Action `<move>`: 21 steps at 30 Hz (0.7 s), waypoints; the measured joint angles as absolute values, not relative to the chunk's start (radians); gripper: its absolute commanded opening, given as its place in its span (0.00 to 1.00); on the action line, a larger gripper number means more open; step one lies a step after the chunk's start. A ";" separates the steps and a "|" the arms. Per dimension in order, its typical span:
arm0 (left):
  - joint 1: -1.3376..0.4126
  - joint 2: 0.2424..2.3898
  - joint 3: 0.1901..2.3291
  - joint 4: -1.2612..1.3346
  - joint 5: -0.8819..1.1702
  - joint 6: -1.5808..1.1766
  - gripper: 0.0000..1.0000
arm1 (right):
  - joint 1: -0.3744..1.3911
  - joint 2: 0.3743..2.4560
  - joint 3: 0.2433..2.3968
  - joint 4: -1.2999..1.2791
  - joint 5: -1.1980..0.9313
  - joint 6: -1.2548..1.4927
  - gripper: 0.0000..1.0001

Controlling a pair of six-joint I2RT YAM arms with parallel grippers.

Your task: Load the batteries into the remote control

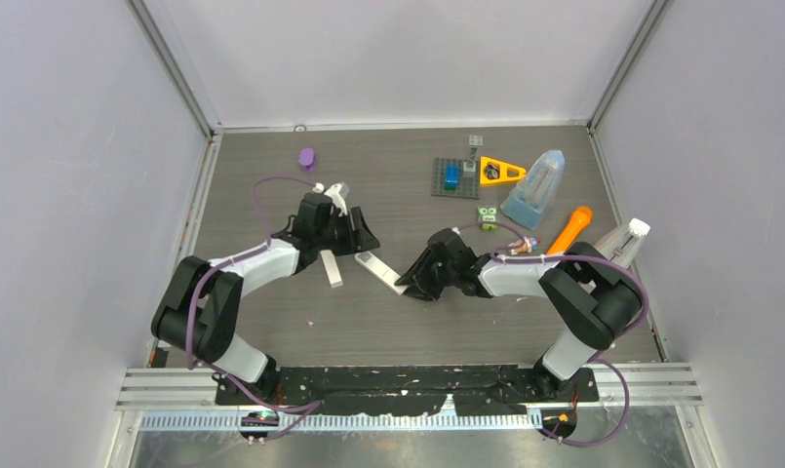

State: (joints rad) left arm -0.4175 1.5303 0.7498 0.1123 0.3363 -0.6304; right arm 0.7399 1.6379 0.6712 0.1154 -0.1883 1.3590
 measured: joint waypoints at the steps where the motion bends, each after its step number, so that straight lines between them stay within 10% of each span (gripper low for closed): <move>1: -0.418 1.530 0.757 0.098 0.318 -0.612 0.57 | 0.741 1.639 0.675 0.109 -0.186 1.359 0.41; 11: -0.418 1.575 0.770 0.032 0.254 -0.513 0.62 | 0.746 1.649 0.704 0.064 -0.178 1.339 0.38; 21: -0.403 1.635 0.762 0.071 0.319 -0.477 0.45 | 0.754 1.663 0.751 -0.002 -0.167 1.316 0.45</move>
